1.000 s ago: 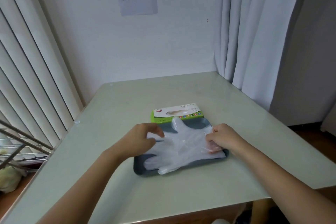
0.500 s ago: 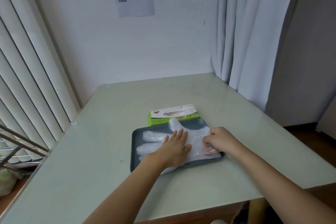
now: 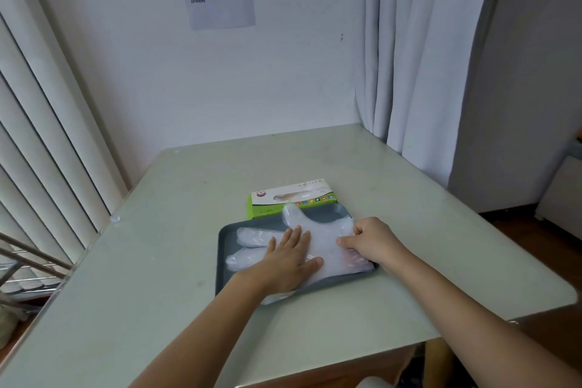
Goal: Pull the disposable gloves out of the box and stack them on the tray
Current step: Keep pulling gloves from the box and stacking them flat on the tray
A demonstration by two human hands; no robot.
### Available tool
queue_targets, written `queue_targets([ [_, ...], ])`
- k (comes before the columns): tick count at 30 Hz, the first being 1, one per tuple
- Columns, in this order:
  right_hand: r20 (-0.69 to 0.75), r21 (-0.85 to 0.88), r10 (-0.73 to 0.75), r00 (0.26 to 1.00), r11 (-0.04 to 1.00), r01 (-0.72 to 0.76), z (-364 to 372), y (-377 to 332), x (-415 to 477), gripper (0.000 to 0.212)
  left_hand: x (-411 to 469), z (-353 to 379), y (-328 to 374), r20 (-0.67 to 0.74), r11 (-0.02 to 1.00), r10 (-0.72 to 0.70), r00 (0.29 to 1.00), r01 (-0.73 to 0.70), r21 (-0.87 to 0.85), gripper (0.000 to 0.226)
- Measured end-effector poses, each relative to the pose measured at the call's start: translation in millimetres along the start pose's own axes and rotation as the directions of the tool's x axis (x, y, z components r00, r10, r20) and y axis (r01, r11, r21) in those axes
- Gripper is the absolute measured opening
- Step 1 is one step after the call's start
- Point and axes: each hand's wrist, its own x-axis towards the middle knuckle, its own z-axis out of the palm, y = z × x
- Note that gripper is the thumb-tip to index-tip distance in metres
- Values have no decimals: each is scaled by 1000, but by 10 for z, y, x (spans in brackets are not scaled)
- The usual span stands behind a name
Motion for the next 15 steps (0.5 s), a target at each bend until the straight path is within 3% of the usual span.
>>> queue_targets([
  [10, -1, 51, 29, 1000, 998, -28, -6, 13, 1, 44, 0, 7, -36, -39, 1000, -5, 999, 6, 25, 81],
  [15, 56, 99, -36, 998, 995, 30, -46, 35, 30, 52, 25, 12, -62, -20, 1000, -12, 1000, 13, 26, 84],
])
